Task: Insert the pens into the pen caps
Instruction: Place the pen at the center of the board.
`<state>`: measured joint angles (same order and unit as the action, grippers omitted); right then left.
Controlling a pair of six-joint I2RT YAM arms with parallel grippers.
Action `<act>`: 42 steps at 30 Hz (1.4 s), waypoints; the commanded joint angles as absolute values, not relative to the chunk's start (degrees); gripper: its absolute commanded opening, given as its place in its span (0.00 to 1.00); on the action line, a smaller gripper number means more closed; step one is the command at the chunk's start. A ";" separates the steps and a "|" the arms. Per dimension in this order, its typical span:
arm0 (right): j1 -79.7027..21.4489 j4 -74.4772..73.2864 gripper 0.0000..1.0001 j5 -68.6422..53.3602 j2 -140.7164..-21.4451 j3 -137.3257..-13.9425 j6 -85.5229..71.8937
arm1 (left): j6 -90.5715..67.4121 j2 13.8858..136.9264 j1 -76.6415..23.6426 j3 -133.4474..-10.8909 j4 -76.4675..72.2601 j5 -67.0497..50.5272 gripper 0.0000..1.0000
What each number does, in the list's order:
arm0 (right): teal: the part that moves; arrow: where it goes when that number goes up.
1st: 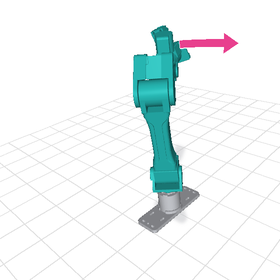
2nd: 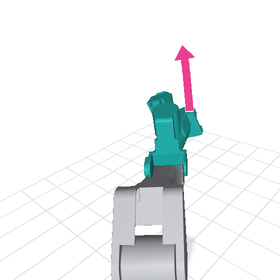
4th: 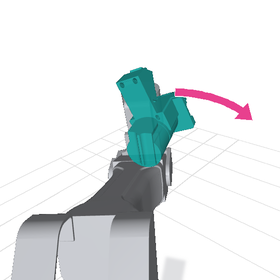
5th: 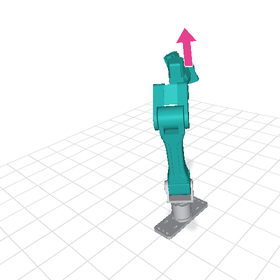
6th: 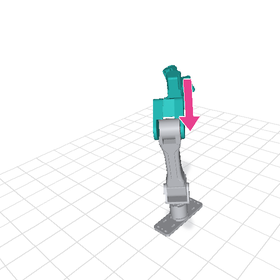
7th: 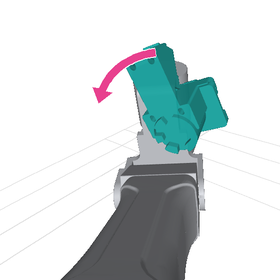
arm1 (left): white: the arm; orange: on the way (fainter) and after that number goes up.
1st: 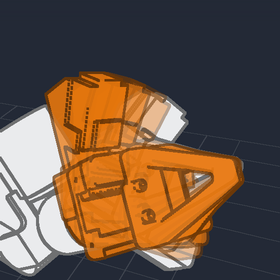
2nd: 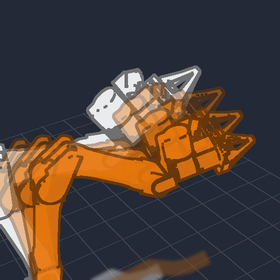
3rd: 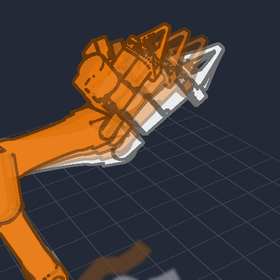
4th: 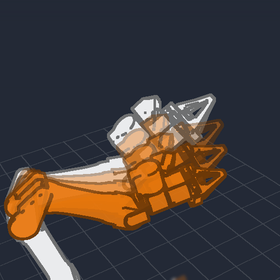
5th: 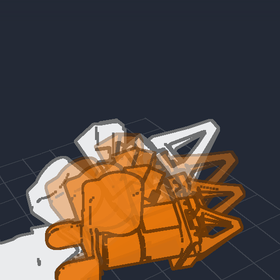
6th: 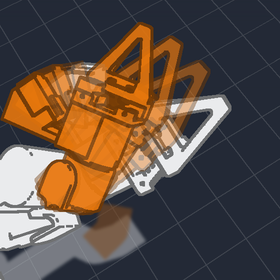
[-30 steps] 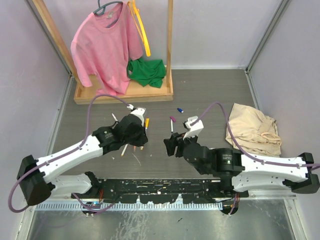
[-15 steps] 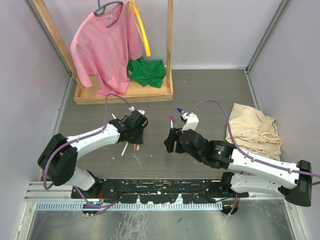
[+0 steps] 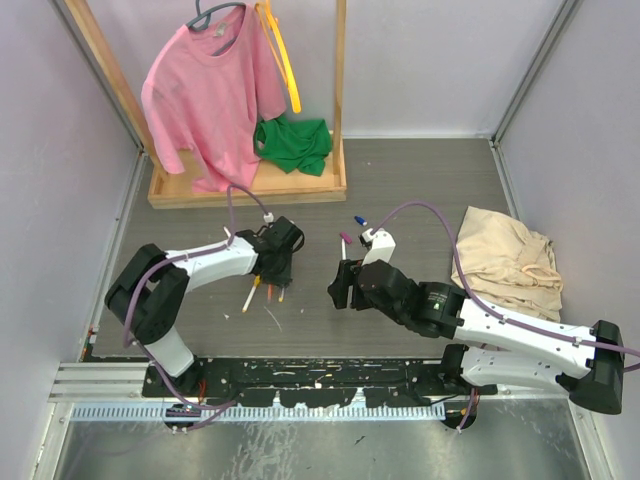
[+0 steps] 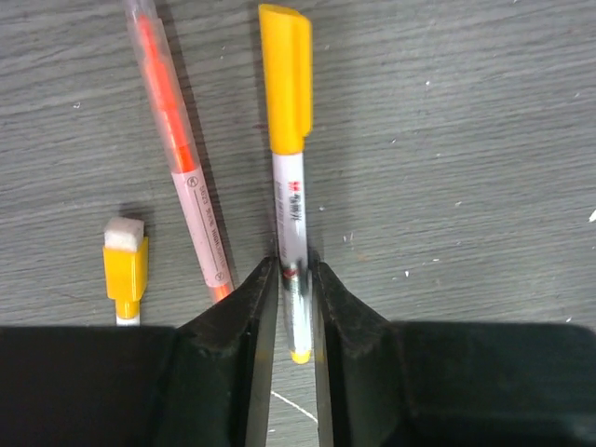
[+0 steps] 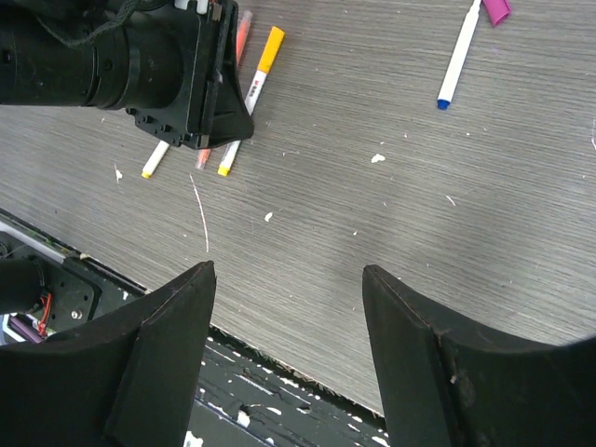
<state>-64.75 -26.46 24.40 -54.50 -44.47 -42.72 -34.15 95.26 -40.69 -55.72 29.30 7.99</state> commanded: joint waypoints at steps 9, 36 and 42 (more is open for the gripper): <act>-64.07 -23.96 0.70 23.26 -53.79 -44.56 -43.25 | -35.62 94.60 -39.56 -57.46 27.19 8.17 0.30; -63.81 -25.77 0.70 19.20 -53.36 -45.37 -43.33 | -34.62 82.57 -21.51 -56.30 26.22 16.82 0.35; -63.81 -25.63 0.70 17.88 -53.49 -44.20 -44.46 | -34.39 89.18 -18.78 -58.33 25.11 16.37 0.38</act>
<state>-64.01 -26.65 19.11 -53.89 -44.03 -43.20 -33.89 86.19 -20.08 -56.71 27.83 15.44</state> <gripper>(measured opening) 0.697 0.372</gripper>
